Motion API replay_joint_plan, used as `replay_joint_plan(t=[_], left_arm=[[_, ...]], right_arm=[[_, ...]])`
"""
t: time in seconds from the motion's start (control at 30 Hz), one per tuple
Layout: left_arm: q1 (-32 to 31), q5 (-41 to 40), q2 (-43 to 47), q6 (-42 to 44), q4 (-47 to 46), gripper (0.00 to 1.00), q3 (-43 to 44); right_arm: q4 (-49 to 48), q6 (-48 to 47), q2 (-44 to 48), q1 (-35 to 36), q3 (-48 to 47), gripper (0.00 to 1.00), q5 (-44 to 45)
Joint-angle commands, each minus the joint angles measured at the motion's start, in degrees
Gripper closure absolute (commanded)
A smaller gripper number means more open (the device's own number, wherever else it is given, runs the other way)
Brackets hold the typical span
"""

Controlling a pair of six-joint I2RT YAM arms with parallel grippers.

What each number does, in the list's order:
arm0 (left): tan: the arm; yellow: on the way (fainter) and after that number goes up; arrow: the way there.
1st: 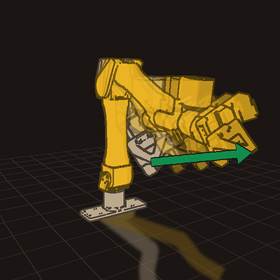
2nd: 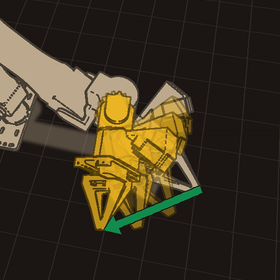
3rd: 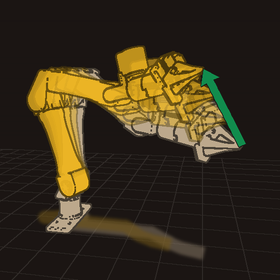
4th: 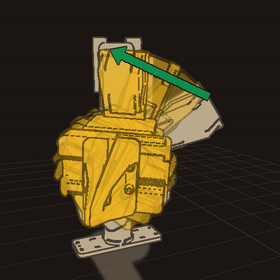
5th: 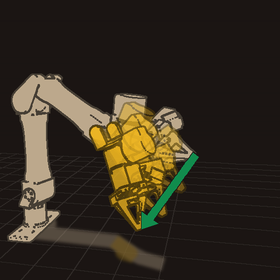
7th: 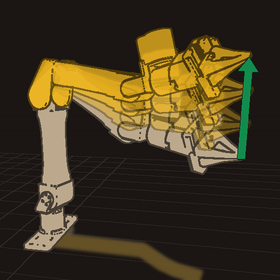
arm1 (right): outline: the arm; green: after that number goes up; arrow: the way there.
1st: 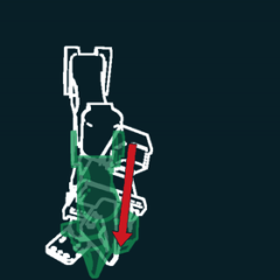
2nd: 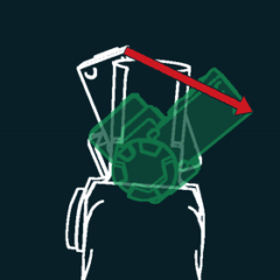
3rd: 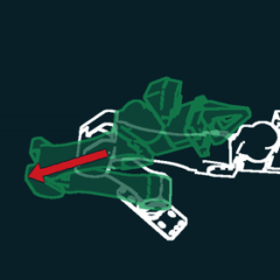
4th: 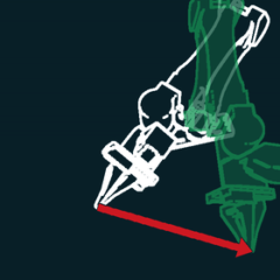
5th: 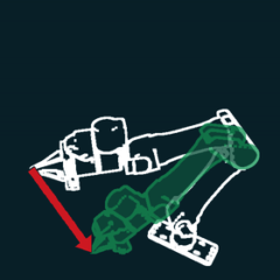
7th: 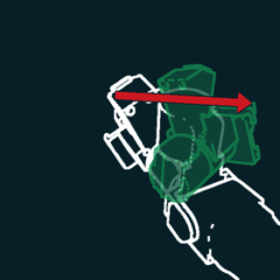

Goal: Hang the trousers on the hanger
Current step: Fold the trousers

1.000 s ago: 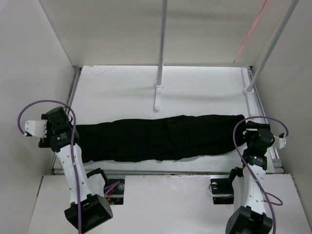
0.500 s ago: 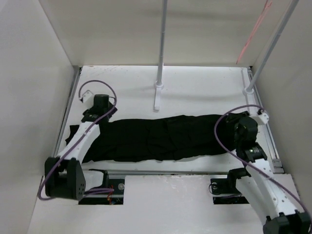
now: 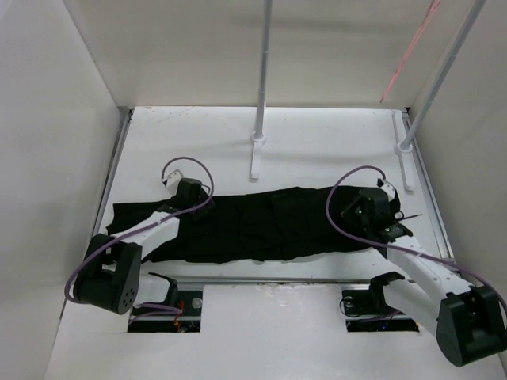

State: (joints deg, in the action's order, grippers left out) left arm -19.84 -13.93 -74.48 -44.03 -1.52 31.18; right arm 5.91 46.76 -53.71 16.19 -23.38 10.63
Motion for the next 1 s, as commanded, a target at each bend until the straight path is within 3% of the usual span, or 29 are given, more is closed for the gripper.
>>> replay_joint_plan(t=[0.0, 0.17, 0.4, 0.53, 0.67, 0.77, 0.87, 0.97], left_arm=[[5.6, 1.7, -0.6, -3.5, -6.4, 0.37, -4.5], [12.8, 1.6, -5.7, -3.6, -11.4, 0.35, -1.7], [13.6, 2.0, -20.2, -6.8, -16.7, 0.35, 11.2], [12.2, 2.4, -24.3, -6.4, -13.4, 0.34, 22.4], [12.9, 1.7, -20.6, -5.7, -11.6, 0.31, 22.1], [14.0, -0.8, -14.8, -5.6, -12.1, 0.27, 16.7], [13.0, -3.4, -9.6, -4.4, -12.1, 0.25, 12.8], [11.4, -5.7, -4.1, -2.9, -12.0, 0.24, 9.7]], right_arm=[[-0.4, 4.6, -0.4, -1.7, 2.4, 0.87, -4.2], [2.8, 5.6, -1.7, -1.5, 2.6, 0.87, -1.6], [1.2, 3.8, -10.0, -1.5, -2.4, 0.84, 1.3], [2.2, 0.7, -8.4, -1.8, -7.3, 0.71, 3.4], [4.3, -1.1, -1.8, 1.6, -9.4, 0.5, 5.7], [4.2, -1.9, -0.2, 5.6, -9.1, 0.43, 5.5], [3.3, -1.9, -3.5, 7.3, -8.6, 0.45, 4.8], [1.9, -0.9, -5.6, 6.1, -6.6, 0.58, 3.4]])
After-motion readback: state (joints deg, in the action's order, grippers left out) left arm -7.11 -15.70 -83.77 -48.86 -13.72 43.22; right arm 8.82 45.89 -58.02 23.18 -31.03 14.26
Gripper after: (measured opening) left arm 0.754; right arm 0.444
